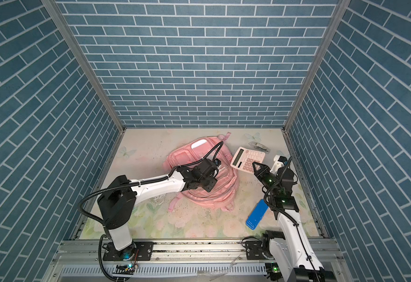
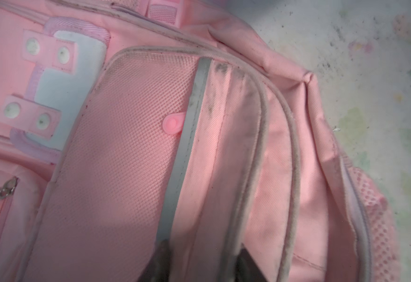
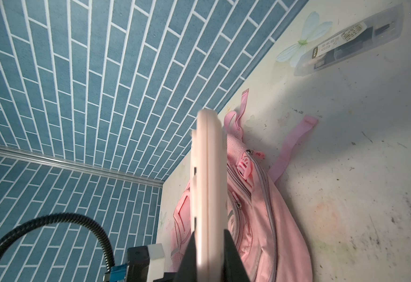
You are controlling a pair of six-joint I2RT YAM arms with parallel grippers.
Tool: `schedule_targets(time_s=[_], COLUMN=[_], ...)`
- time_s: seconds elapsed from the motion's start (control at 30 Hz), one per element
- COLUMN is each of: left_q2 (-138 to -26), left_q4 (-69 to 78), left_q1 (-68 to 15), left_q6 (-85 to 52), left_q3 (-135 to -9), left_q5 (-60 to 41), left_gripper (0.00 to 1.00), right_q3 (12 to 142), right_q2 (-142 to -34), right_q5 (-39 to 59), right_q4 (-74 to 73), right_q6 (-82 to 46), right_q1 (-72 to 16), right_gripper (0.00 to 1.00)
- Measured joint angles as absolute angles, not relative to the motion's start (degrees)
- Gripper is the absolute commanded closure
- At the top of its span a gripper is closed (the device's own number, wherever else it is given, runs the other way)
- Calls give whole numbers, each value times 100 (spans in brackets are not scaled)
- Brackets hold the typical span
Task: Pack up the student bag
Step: 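Carry the calculator with the right gripper while left moves to the backpack opening, then hold the compartment edge open with the left gripper while right inserts the calculator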
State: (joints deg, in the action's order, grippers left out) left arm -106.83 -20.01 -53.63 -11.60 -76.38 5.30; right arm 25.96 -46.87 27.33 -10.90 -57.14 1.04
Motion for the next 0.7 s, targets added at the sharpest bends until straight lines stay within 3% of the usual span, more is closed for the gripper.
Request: schedule_targets(time_s=[0.07,0.47,0.7], left_q2=[-10718,-10377,-10383], left_q4=[-2010,-1791,-1734], left_q1=[-5295,-3999,-3900], left_q6=[-1234,-2217,-2810], left_q3=[-7688,-8565,-9083], left_q5=[429,-1007,-1448], left_gripper=[100,100,100], right_q3=[2596,2766,2768], right_q2=[-4683,-3972,-4495], right_q5=[2733,2469,2327], right_q4=[-1044,134,-21], right_q6=[-5693,-5310,-5349], right_q1=[104,84,-532], right_gripper=[99,100,100])
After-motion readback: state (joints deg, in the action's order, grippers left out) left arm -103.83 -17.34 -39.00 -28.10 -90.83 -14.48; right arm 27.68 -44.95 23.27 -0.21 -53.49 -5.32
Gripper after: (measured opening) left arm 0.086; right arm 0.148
